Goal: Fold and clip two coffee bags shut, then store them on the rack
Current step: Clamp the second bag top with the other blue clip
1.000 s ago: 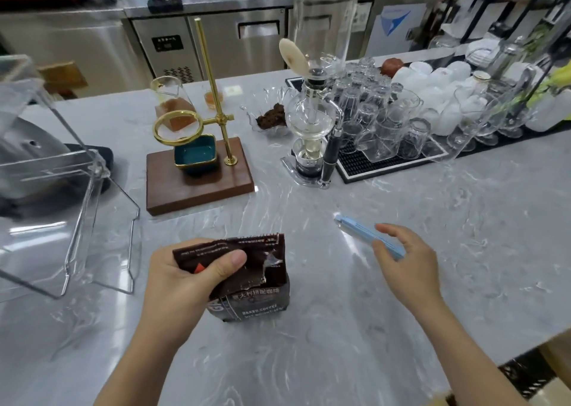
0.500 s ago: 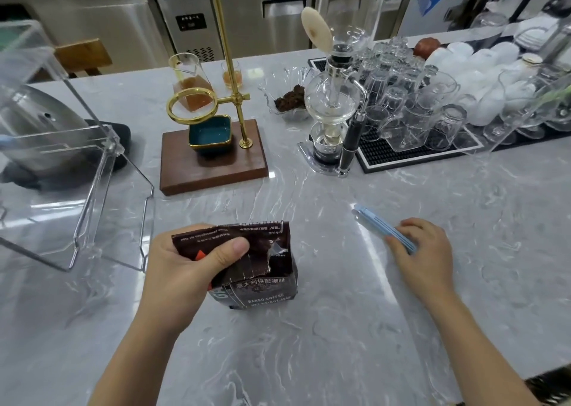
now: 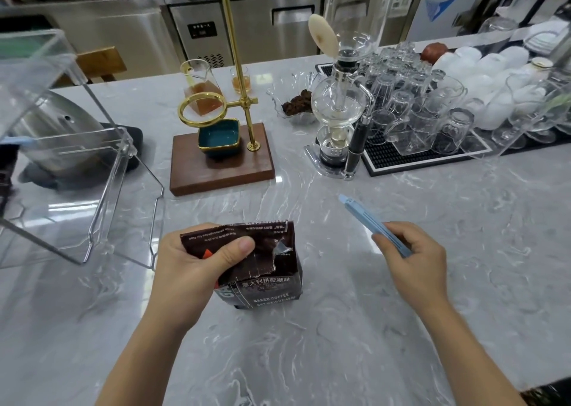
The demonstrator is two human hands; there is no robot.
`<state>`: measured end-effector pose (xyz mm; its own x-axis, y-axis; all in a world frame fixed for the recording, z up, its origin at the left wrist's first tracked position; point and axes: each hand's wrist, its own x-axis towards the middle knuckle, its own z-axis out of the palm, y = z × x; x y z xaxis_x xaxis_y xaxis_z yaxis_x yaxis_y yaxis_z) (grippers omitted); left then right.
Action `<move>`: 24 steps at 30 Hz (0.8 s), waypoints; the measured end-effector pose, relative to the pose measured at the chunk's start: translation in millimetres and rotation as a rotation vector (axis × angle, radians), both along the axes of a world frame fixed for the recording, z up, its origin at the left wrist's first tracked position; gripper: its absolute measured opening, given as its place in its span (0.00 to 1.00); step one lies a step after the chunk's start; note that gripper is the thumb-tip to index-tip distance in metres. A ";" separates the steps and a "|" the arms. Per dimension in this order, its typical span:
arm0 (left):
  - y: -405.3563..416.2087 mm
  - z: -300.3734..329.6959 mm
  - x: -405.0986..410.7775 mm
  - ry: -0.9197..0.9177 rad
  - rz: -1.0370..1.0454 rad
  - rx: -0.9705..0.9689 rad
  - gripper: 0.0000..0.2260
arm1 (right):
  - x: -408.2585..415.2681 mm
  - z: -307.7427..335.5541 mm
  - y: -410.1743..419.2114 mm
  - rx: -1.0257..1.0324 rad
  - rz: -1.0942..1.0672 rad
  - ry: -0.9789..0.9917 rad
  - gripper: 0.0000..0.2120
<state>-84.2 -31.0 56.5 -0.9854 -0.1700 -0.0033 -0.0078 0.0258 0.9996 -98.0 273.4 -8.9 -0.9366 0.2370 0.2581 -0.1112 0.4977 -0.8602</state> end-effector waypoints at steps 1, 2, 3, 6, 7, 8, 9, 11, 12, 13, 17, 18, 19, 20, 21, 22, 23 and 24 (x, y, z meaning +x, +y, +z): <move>-0.2 -0.5 0.1 0.004 0.002 -0.002 0.13 | -0.2 6.4 -4.4 -0.017 0.016 0.017 0.18; -0.1 -0.7 0.2 0.008 0.003 0.001 0.13 | -0.6 12.8 -8.0 -0.032 0.033 0.025 0.18; 0.2 -0.8 0.5 0.010 0.002 0.009 0.13 | -0.2 19.2 -10.9 -0.047 0.051 0.025 0.18; 0.4 -0.8 0.9 0.019 -0.001 0.027 0.14 | 2.5 36.9 -16.7 -0.129 0.109 -0.003 0.18; -0.1 -1.1 2.1 0.018 -0.002 0.033 0.14 | 3.2 42.0 -18.8 -0.161 0.130 -0.022 0.18; 0.3 -1.1 2.0 0.013 -0.007 0.041 0.16 | 3.9 46.2 -19.9 -0.193 0.145 -0.037 0.18; 1.0 -0.9 2.2 0.006 -0.011 0.056 0.18 | 4.6 50.3 -21.2 -0.219 0.160 -0.048 0.19; 1.6 0.3 3.0 -0.011 -0.019 0.081 0.20 | 6.0 57.6 -24.8 -0.258 0.191 -0.054 0.18; 2.3 0.6 3.3 -0.014 -0.026 0.081 0.19 | 6.7 61.0 -25.8 -0.273 0.206 -0.054 0.16; 2.5 0.7 3.7 -0.014 -0.032 0.082 0.16 | 6.8 64.4 -27.3 -0.284 0.222 -0.055 0.15; 2.1 2.2 4.9 -0.017 -0.038 0.085 0.11 | 7.5 75.0 -33.7 -0.370 0.289 -0.090 0.09; 2.4 2.9 5.2 -0.018 -0.037 0.077 0.11 | 7.9 77.7 -35.4 -0.405 0.305 -0.110 0.08; 1.9 3.4 5.9 -0.018 -0.033 0.065 0.11 | 7.8 80.0 -37.4 -0.439 0.324 -0.134 0.09; 2.6 3.5 5.8 -0.018 -0.035 0.058 0.11 | 8.3 82.6 -37.7 -0.470 0.339 -0.159 0.10; 2.9 3.5 6.0 -0.017 -0.037 0.055 0.10 | 8.6 84.8 -37.5 -0.497 0.358 -0.180 0.11; 2.4 3.7 6.4 -0.016 -0.039 0.056 0.10 | 8.4 86.7 -37.4 -0.523 0.382 -0.200 0.12; 2.4 3.7 6.6 -0.014 -0.045 0.059 0.09 | 8.5 88.8 -35.5 -0.549 0.408 -0.220 0.13; 2.2 3.6 6.6 -0.012 -0.047 0.062 0.09 | 8.4 90.9 -33.1 -0.577 0.437 -0.242 0.14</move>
<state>-77.5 -28.8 60.1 -0.9922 -0.1223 -0.0245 -0.0203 -0.0359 0.9991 -89.6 240.2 81.9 -0.9909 -0.1335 -0.0184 0.0298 -0.0842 -0.9960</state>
